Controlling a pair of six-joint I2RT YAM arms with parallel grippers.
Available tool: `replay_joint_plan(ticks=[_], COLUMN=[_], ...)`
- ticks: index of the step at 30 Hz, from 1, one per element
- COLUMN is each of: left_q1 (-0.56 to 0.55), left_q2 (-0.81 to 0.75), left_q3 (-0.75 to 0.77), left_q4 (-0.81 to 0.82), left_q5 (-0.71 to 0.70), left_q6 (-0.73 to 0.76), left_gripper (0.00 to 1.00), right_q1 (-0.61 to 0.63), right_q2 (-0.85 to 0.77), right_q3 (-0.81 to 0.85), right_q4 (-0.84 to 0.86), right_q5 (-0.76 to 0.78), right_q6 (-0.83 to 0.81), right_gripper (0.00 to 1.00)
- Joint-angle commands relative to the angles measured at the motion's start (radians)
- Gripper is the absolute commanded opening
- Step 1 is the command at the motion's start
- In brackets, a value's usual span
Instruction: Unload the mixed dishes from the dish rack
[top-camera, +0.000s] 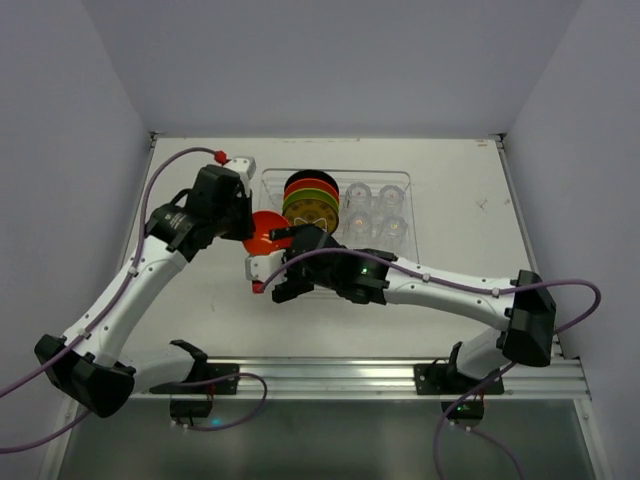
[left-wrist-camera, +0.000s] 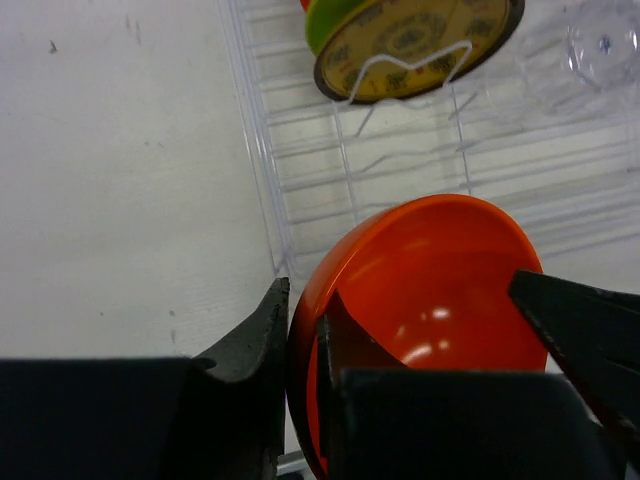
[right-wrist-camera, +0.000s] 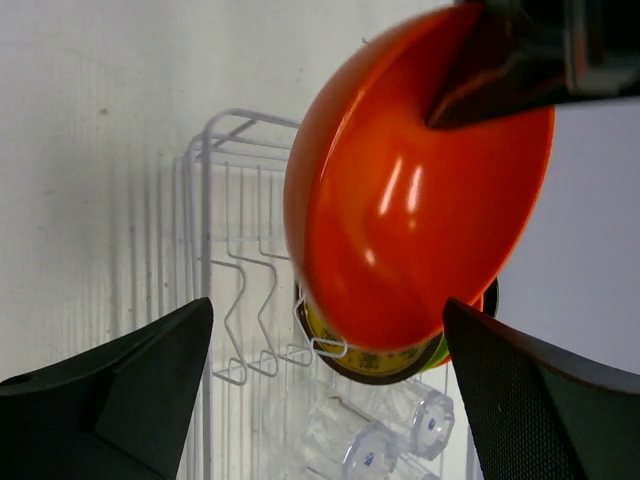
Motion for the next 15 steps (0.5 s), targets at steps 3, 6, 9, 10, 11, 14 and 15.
replay_joint_plan(ticks=[3, 6, 9, 10, 11, 14, 15], left_q1=[0.207, 0.372, 0.500, 0.531, 0.542, 0.556, 0.582], left_q2=[0.106, 0.181, 0.276, 0.302, 0.357, 0.457, 0.529], left_q3=[0.163, 0.213, 0.200, 0.189, 0.186, 0.239, 0.270], left_q4=[0.177, 0.259, 0.392, 0.438, 0.526, 0.601, 0.618], left_q5=[0.010, 0.011, 0.018, 0.033, 0.046, 0.012, 0.061], left_q6=[-0.092, -0.150, -0.239, -0.267, -0.270, -0.276, -0.284], left_gripper=[0.00, 0.00, 0.00, 0.00, 0.00, 0.00, 0.00], right_q1=[-0.057, -0.094, -0.159, -0.186, -0.197, -0.211, -0.212], right_q2=[-0.169, -0.255, -0.350, -0.378, -0.434, -0.568, -0.602], right_q3=[-0.053, -0.093, -0.133, -0.144, -0.171, -0.246, -0.263], right_q4=[0.144, 0.163, 0.148, 0.131, 0.100, 0.059, 0.020], right_q5=[-0.048, 0.021, 0.068, 0.068, 0.069, 0.098, 0.113], right_q6=[0.290, 0.455, 0.688, 0.747, 0.834, 0.947, 1.008], right_gripper=[0.99, 0.99, 0.99, 0.99, 0.99, 0.99, 0.99])
